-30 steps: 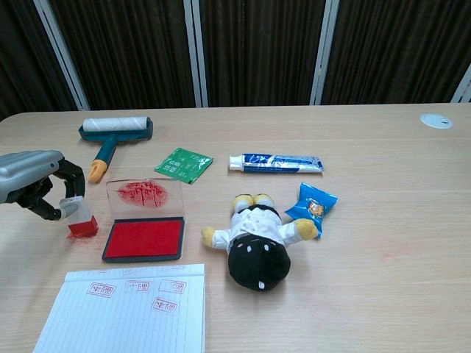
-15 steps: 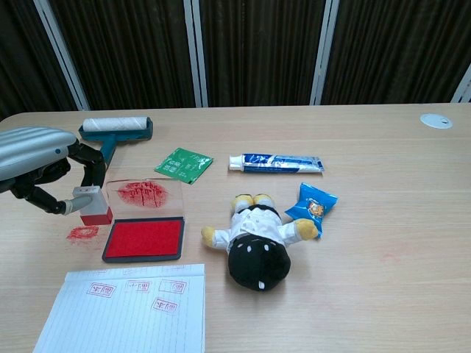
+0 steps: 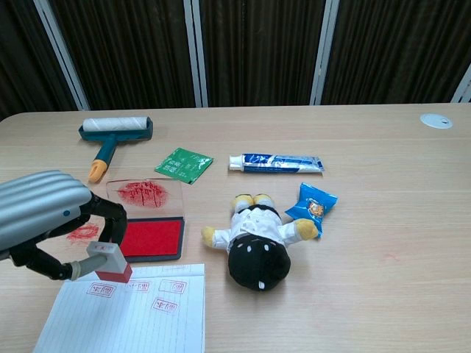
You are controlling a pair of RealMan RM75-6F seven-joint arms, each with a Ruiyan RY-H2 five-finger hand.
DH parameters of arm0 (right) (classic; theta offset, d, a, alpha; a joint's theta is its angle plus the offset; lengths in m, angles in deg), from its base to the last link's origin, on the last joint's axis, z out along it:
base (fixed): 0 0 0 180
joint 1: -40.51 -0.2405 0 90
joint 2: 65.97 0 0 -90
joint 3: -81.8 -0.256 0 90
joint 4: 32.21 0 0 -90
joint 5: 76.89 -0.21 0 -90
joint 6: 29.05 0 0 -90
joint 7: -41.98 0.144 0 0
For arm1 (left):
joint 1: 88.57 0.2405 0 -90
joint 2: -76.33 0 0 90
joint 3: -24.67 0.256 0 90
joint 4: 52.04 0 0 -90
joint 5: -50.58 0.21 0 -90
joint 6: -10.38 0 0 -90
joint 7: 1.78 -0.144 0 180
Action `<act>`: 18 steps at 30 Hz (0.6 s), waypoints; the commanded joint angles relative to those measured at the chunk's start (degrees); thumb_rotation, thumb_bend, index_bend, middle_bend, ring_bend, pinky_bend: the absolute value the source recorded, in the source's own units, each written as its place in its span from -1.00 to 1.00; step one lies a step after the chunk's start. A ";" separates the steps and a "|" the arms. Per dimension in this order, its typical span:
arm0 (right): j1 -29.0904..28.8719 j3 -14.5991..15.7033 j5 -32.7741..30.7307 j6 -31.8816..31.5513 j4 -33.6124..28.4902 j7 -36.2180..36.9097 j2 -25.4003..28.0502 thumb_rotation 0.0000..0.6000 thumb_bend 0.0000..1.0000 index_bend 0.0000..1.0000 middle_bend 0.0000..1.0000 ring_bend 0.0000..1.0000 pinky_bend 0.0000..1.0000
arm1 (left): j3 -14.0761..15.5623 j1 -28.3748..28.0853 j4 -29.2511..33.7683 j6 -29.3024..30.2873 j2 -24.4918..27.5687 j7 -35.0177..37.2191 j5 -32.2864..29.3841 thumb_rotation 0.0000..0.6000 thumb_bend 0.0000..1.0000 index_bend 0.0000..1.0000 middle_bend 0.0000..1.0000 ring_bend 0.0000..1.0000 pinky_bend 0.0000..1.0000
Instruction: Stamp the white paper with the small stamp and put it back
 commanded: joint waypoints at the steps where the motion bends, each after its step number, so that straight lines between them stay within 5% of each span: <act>1: 0.12 0.09 0.12 -0.10 0.03 0.25 0.09 1.00 -1.00 -1.00 -1.00 -1.00 -1.00 | 0.65 0.90 -2.20 0.40 -2.47 -0.30 0.33 1.00 -0.14 0.13 0.11 0.74 0.68; 18: 0.11 -0.13 0.06 0.23 0.65 2.08 0.56 1.00 -1.00 -1.00 -1.00 -1.00 -1.00 | 0.91 2.06 -6.55 0.52 -7.18 -2.24 0.44 1.00 -0.14 0.14 0.12 0.74 0.68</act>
